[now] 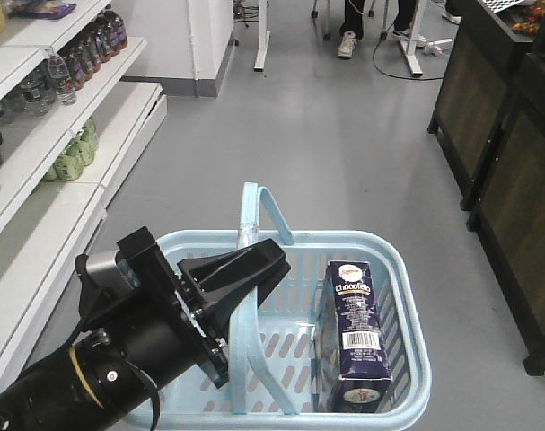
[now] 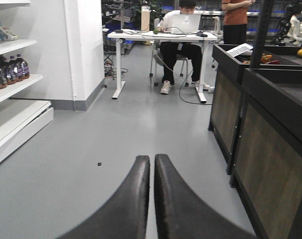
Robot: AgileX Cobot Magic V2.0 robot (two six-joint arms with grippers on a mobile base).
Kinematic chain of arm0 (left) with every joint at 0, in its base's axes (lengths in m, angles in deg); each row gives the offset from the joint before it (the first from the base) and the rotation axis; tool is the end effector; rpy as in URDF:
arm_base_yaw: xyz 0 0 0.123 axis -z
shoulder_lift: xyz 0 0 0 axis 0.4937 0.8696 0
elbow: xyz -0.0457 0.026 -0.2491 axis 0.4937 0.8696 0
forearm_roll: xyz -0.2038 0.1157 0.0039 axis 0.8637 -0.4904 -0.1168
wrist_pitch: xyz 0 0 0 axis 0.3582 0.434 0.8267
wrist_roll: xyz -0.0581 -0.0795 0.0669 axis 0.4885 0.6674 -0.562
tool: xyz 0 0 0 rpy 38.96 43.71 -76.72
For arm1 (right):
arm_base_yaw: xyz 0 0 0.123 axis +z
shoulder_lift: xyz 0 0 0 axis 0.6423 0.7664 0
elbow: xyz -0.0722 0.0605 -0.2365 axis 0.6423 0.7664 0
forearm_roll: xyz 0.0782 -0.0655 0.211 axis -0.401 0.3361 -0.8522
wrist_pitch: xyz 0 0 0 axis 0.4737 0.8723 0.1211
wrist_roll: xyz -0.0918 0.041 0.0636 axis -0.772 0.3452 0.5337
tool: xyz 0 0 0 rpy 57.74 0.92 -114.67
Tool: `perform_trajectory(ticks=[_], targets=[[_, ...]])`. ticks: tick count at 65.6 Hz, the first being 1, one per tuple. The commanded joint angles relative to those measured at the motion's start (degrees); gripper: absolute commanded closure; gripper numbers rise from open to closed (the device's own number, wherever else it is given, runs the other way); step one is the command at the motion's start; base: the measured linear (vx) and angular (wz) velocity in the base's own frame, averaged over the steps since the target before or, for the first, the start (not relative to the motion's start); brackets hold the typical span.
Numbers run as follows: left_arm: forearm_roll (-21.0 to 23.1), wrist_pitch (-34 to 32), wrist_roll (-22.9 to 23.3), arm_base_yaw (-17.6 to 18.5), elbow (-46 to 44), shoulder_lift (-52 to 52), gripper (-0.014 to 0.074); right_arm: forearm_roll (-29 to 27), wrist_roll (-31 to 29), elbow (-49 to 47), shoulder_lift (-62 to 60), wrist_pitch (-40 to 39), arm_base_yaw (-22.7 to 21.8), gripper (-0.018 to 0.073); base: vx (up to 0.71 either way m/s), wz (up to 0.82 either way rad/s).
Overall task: Left arm holds basket, right arm returns cookies
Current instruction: 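Turn the base along the shelves carrying the basket in the left gripper, then drive the base across the open floor holding the basket in the left gripper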
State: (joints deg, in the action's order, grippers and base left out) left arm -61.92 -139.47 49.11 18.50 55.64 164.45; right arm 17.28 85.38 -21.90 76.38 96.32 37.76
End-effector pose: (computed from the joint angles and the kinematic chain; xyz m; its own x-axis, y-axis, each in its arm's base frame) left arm 0.1776 -0.2126 0.2473 -0.8072 -0.5652 0.1701 -0.0180 -0.2645 -0.9642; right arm 0.0975 -0.0049 0.1900 -0.0709 -0.0206 -0.9973 0.0462 0.9986 -0.0239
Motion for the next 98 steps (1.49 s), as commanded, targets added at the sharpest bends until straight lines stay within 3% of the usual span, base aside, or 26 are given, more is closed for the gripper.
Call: perform_trajectory(ticks=[1,98], targets=[[0.66,-7.48,-0.15,0.38,-1.84,-1.98,0.0599,0.32,-0.50,0.96,-0.55,-4.18,0.18,0.0566,0.06,-0.20],[0.66,-7.54,-0.15,0.38,-1.84,-1.98,0.0599,0.32,-0.50,0.96,-0.55,-4.18,0.18,0.0566,0.19,-0.06]])
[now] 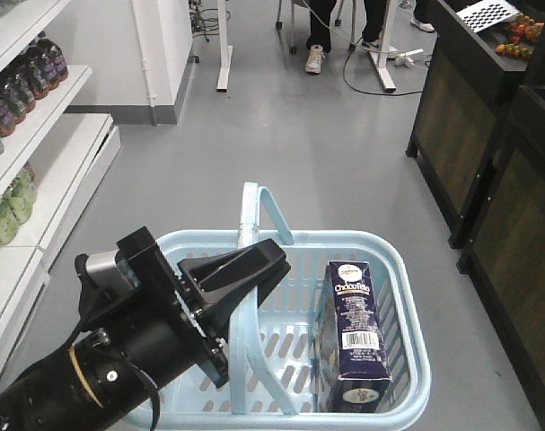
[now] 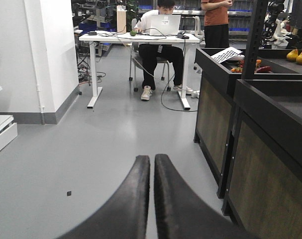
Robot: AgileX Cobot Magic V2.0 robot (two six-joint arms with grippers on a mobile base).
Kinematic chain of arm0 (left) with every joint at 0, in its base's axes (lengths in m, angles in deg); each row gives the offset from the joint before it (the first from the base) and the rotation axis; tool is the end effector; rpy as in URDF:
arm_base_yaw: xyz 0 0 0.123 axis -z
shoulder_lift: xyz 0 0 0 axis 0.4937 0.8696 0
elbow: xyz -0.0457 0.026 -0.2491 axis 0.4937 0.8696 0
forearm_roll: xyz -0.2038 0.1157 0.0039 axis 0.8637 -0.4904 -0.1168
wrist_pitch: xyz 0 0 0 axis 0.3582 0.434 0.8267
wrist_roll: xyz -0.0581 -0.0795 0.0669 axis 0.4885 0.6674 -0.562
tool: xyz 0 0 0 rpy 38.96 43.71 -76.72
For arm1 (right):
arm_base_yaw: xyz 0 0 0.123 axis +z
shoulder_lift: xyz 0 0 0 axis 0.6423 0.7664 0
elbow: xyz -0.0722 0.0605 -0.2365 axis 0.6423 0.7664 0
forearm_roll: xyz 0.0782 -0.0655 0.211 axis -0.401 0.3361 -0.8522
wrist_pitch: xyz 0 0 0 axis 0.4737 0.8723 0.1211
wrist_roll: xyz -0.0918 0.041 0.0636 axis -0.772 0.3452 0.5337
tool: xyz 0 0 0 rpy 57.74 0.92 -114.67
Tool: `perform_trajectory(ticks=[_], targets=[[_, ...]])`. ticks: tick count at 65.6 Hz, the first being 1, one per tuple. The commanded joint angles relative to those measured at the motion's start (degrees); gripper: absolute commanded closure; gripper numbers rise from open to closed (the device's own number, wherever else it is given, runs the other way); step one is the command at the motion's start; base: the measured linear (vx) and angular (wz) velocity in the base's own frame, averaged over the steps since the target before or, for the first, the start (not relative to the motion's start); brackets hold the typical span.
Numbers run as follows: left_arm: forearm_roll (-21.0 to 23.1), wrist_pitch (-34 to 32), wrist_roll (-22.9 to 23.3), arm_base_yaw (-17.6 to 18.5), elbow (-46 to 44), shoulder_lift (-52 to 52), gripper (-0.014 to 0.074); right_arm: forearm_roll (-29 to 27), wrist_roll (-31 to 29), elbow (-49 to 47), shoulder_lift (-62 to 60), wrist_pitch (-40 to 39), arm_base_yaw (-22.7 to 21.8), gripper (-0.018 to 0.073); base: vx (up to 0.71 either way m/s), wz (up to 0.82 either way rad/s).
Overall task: Left arm holds basket, right arm returns cookies
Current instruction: 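Drive the base across the open floor holding the basket in the left gripper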
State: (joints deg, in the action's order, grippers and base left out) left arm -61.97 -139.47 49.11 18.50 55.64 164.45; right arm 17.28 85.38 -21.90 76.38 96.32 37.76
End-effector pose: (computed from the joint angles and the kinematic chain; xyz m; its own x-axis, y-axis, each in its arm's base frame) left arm 0.1775 -0.2126 0.2473 -0.8077 -0.5647 0.1695 -0.0177 -0.2641 -0.9643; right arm 0.0975 -0.0049 0.1900 -0.0709 -0.0206 -0.9973 0.0462 0.9986 -0.0239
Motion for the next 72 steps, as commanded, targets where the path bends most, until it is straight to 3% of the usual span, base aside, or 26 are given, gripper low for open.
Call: perform_trajectory(ticks=[1,72], targets=[[0.71,-7.54,-0.15,0.38,-1.84,-1.98,0.0599,0.32,-0.50,0.96,-0.55,-4.18,0.18,0.0566,0.36,-0.06],[0.71,-7.47,-0.15,0.38,-1.84,-1.98,0.0596,0.32,-0.50,0.96,-0.55,-4.18,0.18,0.0566,0.39,0.01]])
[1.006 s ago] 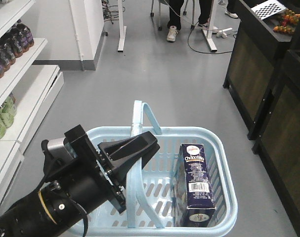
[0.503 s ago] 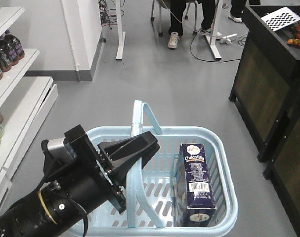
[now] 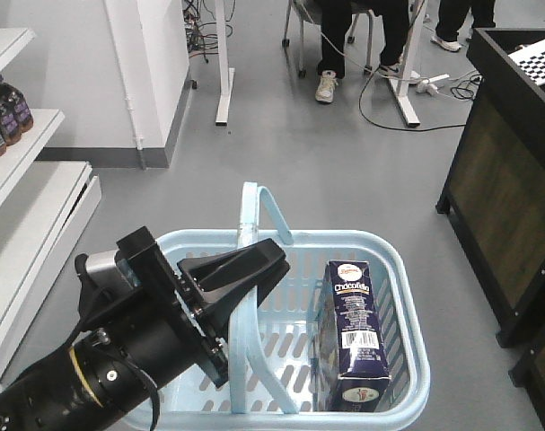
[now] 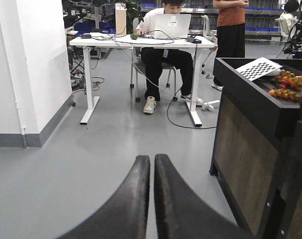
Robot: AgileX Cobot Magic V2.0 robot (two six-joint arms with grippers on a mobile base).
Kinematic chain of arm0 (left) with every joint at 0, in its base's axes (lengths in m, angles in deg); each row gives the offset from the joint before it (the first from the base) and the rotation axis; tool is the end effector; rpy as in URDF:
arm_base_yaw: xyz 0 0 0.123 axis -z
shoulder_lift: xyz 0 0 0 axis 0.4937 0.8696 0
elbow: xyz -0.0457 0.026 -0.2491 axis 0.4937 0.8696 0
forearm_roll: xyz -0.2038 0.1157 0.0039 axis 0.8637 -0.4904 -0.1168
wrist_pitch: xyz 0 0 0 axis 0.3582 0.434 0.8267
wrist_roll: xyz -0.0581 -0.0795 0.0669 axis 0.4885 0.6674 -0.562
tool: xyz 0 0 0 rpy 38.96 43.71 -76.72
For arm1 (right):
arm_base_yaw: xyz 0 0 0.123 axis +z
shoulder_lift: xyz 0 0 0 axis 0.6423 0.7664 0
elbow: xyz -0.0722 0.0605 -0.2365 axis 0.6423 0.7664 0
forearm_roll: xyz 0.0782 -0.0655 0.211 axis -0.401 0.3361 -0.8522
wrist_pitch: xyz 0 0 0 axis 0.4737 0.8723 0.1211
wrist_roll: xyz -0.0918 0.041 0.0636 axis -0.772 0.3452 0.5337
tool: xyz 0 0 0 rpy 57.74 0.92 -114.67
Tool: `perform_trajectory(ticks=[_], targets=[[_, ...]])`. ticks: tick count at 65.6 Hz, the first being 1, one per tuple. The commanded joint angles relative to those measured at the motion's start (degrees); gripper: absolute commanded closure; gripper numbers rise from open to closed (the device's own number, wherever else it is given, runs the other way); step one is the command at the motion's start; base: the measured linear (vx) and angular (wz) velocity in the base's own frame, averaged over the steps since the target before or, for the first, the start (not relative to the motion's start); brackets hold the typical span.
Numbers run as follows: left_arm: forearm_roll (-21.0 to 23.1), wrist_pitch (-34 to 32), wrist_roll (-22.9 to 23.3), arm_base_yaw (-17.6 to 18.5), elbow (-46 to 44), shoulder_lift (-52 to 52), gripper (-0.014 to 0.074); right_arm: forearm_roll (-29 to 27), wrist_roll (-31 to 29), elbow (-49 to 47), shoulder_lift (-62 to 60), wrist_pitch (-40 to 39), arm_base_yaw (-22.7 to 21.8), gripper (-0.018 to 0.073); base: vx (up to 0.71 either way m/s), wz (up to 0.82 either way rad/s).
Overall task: Left arm holds basket, right arm returns cookies
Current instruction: 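Drive the base across the open floor holding the basket in the left gripper, then turn the base toward the snack shelves with the basket held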
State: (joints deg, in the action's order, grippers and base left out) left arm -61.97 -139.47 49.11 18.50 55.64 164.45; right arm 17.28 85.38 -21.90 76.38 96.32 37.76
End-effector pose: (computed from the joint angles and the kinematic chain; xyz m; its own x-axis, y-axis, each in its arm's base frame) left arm 0.1775 -0.2126 0.2473 -0.8077 -0.5647 0.1695 -0.0177 -0.2641 -0.9643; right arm 0.0975 -0.0049 0.1900 -0.0709 -0.0206 -0.9973 0.0462 0.9986 -0.0239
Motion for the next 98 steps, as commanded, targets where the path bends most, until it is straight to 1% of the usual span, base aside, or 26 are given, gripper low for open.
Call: perform_trajectory(ticks=[1,64,98], targets=[[0.71,-7.47,-0.15,0.38,-1.84,-1.98,0.0596,0.32,-0.50,0.96,-0.55,-4.18,0.18,0.0566,0.39,0.01],[0.71,-7.47,-0.15,0.38,-1.84,-1.98,0.0596,0.32,-0.50,0.96,-0.55,-4.18,0.18,0.0566,0.37,0.03],[0.71,-7.47,-0.15,0.38,-1.84,-1.98,0.0596,0.32,-0.50,0.96,-0.55,-4.18,0.18,0.0566,0.23,0.21]])
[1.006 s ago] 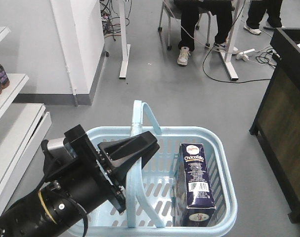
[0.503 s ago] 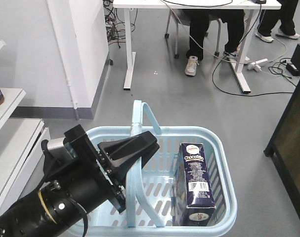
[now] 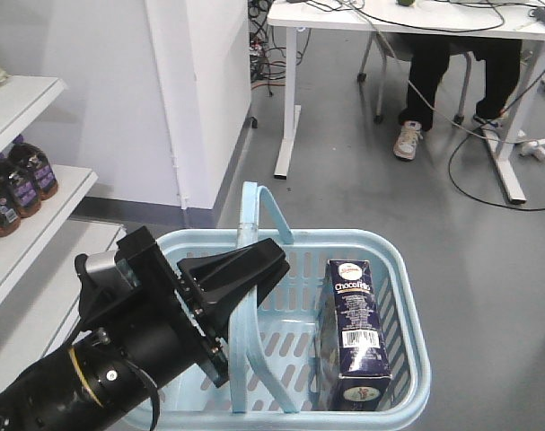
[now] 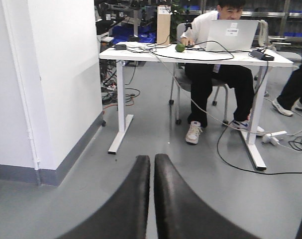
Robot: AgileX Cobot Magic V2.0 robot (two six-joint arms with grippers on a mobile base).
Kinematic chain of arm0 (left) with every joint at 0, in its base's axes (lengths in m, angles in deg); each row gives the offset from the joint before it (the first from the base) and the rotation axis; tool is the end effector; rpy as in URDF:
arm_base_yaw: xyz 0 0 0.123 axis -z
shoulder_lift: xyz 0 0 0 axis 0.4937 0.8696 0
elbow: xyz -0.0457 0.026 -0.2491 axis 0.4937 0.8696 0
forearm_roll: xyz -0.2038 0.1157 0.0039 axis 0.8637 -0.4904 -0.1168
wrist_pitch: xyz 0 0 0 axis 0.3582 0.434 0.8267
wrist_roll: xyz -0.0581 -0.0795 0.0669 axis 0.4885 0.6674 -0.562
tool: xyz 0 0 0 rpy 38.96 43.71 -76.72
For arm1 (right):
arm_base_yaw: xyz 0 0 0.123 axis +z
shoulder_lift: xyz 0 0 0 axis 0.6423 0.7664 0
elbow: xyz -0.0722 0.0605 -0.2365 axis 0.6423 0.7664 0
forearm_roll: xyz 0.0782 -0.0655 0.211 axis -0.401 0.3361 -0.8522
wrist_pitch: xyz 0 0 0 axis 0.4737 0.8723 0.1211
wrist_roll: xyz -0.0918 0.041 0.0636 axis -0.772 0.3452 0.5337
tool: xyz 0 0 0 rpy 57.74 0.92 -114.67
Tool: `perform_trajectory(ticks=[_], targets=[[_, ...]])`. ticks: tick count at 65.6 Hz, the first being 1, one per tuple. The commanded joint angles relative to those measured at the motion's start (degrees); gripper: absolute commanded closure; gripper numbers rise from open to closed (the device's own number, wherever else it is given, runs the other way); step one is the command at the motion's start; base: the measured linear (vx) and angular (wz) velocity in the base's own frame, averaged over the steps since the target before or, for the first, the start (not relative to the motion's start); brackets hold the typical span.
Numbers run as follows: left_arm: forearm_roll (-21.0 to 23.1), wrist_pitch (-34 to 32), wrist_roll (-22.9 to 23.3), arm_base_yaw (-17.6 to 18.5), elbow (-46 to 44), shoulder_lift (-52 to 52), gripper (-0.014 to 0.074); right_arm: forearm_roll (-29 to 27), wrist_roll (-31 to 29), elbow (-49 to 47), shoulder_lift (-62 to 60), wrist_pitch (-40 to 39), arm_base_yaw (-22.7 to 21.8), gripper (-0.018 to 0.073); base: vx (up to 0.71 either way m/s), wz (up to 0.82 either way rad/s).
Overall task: Left arm holds basket, right arm returns cookies
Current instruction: 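Turn the base toward the snack shelves with the basket held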
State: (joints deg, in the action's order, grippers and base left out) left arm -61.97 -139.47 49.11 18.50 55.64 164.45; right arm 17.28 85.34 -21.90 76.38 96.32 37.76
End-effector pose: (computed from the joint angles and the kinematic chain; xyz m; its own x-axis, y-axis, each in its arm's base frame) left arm 0.1775 -0.2126 0.2473 -0.8077 -0.5647 0.1695 -0.0177 -0.2641 -0.9643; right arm 0.0975 -0.0049 0.1900 -0.0710 -0.0213 -0.9973 0.0462 0.9986 -0.0246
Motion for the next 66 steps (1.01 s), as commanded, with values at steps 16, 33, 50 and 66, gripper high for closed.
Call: perform_trajectory(ticks=[16,33,50,66], targets=[[0.71,-7.47,-0.15,0.38,-1.84,-1.98,0.0596,0.32,-0.46,0.96,-0.55,-4.18,0.18,0.0566,0.13,0.36],[0.71,-7.47,-0.15,0.38,-1.84,-1.98,0.0596,0.32,-0.46,0.96,-0.55,-4.18,0.18,0.0566,0.10,0.39],[0.71,-7.47,-0.15,0.38,-1.84,-1.98,0.0596,0.32,-0.46,0.96,-0.55,-4.18,0.18,0.0566,0.11,0.43],[0.71,-7.47,-0.15,0.38,-1.84,-1.98,0.0596,0.32,-0.46,0.96,-0.55,-4.18,0.18,0.0566,0.13,0.50]])
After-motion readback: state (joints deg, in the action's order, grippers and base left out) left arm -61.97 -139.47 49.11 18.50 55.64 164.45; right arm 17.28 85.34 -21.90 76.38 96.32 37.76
